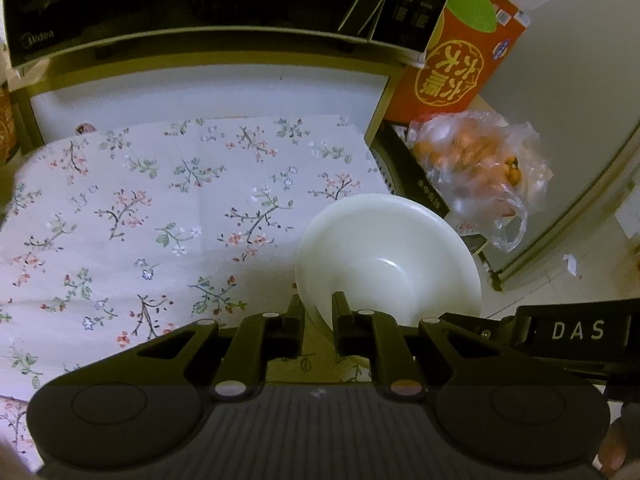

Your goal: Organize plates and bowls

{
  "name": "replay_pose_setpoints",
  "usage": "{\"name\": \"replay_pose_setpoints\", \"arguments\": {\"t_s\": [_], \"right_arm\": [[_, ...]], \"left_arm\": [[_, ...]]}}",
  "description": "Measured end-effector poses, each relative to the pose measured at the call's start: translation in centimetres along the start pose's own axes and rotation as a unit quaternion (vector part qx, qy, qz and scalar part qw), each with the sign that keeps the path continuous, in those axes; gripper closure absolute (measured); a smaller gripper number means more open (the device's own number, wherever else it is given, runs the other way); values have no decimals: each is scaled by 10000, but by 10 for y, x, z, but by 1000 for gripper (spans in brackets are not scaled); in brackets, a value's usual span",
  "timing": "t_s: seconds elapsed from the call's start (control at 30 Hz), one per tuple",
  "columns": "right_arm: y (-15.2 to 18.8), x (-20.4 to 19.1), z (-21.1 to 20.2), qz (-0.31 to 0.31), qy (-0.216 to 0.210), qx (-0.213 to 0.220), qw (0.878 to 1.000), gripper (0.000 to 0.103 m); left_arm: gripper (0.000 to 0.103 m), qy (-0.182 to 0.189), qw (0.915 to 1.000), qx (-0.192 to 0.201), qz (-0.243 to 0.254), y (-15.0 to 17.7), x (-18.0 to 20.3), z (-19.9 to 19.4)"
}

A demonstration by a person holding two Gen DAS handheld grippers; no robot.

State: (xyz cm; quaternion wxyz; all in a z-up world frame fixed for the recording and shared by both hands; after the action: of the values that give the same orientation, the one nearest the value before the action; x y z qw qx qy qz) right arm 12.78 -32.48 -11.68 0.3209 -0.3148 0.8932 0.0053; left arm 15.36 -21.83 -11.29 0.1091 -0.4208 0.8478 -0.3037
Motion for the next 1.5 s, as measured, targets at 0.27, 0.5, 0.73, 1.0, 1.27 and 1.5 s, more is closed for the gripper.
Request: {"name": "replay_pose_setpoints", "arguments": {"t_s": [0.27, 0.5, 0.73, 1.0, 1.27, 1.5], "right_arm": [[6, -10, -18, -223, -208, -27, 9995, 94], [22, -20, -41, -542, -406, 34, 9977, 94], [38, -23, -64, -646, -718, -18, 9953, 94], [67, -24, -92, -918, -961, -67, 9911, 93], [83, -17, -113, -1025, -1135, -186, 9881, 93], [101, -25, -115, -1308, -1141, -299, 9844, 92]], "left_arm": [[90, -157, 9999, 42, -12, 4, -1, -22], [90, -443, 9988, 194, 104, 9, 2, -50], [90, -531, 9981, 319, 27, 19, 0, -81], [90, -595, 9976, 325, -173, 36, 4, -114], [90, -724, 9965, 410, -78, 48, 12, -140], [90, -790, 9952, 417, -391, 69, 2, -152]]}}
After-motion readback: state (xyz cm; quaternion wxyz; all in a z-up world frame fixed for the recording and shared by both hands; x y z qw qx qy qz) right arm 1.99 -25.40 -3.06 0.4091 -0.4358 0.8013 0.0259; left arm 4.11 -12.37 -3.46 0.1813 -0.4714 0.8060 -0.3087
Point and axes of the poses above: each gripper's, at about its wrist camera, not at the fingertips, and z roughly the way its jaws point, x to its right, y to its underside, the point moved 5 cm from there along z, roughly the way its jaws point, and after that the axes turned 15 degrees about z, right-handed, at the moved point
